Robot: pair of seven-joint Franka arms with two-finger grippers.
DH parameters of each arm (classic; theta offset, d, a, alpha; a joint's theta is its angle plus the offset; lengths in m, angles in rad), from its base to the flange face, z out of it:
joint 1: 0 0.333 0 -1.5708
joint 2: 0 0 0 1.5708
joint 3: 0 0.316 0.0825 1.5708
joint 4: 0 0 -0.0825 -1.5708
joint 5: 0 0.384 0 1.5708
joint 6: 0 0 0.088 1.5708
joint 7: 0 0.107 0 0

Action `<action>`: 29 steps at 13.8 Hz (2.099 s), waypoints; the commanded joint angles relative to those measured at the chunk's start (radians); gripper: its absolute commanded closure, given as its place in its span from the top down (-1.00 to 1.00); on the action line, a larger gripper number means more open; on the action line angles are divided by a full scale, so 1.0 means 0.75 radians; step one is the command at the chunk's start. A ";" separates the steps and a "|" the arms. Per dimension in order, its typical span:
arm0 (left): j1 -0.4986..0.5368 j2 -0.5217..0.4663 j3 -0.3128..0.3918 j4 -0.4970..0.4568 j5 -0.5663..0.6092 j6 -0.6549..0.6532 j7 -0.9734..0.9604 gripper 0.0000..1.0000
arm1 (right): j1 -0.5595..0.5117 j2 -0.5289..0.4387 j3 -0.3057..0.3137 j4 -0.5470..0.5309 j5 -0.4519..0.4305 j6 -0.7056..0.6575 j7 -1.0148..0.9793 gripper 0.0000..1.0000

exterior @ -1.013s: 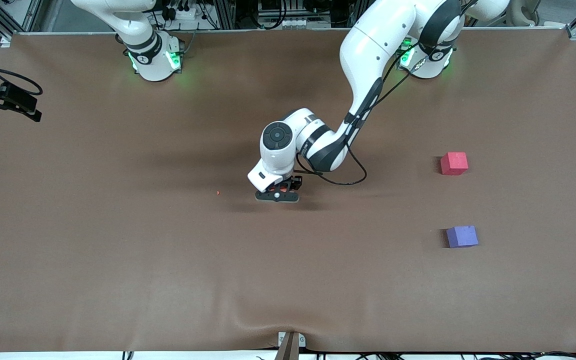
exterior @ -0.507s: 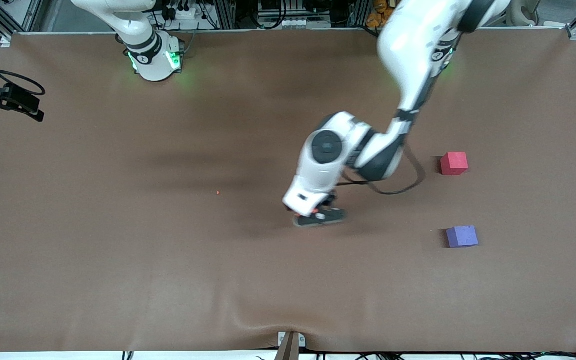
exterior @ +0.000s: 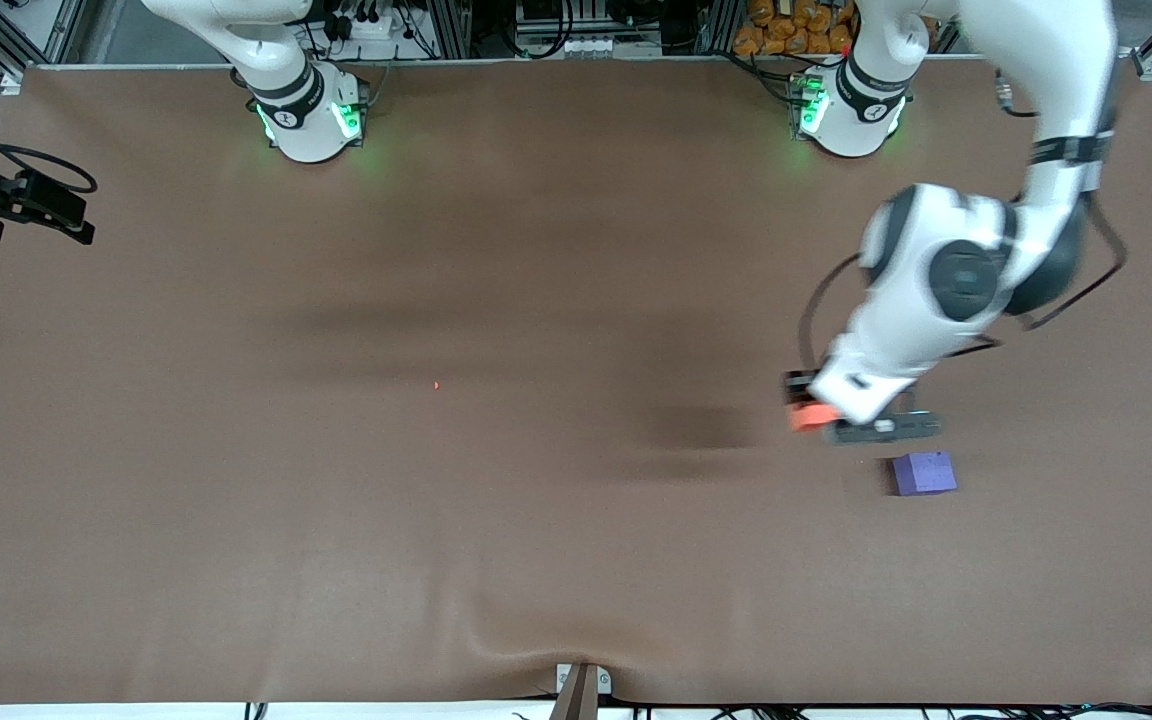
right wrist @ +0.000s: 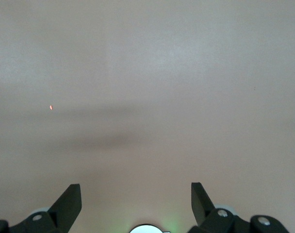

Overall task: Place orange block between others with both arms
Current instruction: 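Carry the orange cube with the left gripper between the pink and blue cubes, then lower the orange cube and open the left gripper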

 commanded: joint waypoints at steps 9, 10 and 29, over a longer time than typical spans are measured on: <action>0.399 0.068 -0.026 -0.391 -0.018 0.504 0.611 -1.00 | -0.021 -0.007 0.006 -0.011 0.056 -0.011 -0.021 1.00; 0.399 0.082 -0.026 -0.395 -0.022 0.528 0.611 -1.00 | -0.021 -0.007 0.006 -0.011 0.056 -0.011 -0.021 1.00; 0.399 0.044 -0.071 -0.277 -0.140 0.383 0.509 1.00 | 0.023 -0.005 0.014 0.013 0.052 -0.007 -0.021 1.00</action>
